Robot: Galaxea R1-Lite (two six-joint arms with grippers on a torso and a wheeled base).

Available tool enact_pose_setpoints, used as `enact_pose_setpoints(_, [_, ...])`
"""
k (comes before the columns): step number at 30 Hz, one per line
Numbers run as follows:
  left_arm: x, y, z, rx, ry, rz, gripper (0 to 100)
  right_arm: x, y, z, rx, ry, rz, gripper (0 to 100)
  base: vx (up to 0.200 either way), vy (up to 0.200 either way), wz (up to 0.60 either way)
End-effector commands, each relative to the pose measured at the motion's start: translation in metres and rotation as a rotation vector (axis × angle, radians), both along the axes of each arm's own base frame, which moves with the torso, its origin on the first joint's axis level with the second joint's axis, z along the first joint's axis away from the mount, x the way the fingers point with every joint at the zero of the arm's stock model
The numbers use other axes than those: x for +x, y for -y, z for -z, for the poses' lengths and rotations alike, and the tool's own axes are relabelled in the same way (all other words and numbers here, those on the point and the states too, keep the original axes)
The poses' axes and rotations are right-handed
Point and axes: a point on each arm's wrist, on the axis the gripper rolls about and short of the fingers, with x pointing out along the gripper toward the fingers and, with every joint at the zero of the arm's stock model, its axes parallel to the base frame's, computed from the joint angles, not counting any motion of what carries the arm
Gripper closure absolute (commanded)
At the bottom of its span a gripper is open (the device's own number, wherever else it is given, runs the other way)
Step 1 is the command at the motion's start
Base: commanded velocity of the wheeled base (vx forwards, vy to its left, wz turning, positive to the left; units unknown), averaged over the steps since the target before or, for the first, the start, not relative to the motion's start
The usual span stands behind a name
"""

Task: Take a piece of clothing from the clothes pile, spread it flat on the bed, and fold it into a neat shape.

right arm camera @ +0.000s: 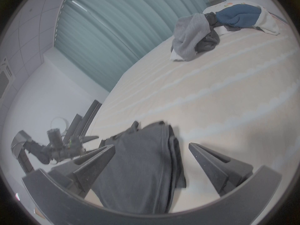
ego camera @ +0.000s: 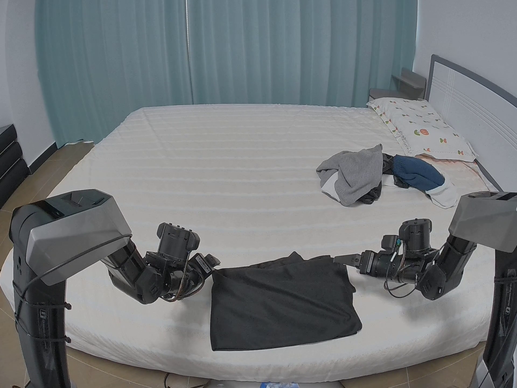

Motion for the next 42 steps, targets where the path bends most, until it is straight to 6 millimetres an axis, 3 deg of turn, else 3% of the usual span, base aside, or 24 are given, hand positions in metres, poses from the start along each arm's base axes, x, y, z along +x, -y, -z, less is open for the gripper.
enact_pose_setpoints(1, [0.000, 0.000, 0.000, 0.000, 0.000, 0.000, 0, 0.022, -0.008, 0.031, 0.025, -0.043, 0.050, 0, 0.000, 0.000, 0.00])
enact_pose_setpoints(8, [0.000, 0.000, 0.000, 0.000, 0.000, 0.000, 0, 0.027, -0.009, 0.035, 0.051, -0.051, 0.060, 0, 0.000, 0.000, 0.00])
enact_pose_setpoints(9, [0.000, 0.001, 0.000, 0.000, 0.000, 0.002, 0, 0.028, -0.009, 0.034, 0.054, -0.045, 0.060, 100, 0.000, 0.000, 0.00])
enact_pose_setpoints(25, [0.000, 0.001, 0.001, 0.002, -0.001, 0.001, 0, 0.041, -0.004, 0.023, 0.136, -0.015, 0.116, 100, 0.000, 0.000, 0.00])
enact_pose_setpoints(42, [0.000, 0.001, 0.001, 0.003, -0.001, 0.002, 0, 0.048, 0.005, 0.025, 0.164, -0.024, 0.163, 100, 0.000, 0.000, 0.00])
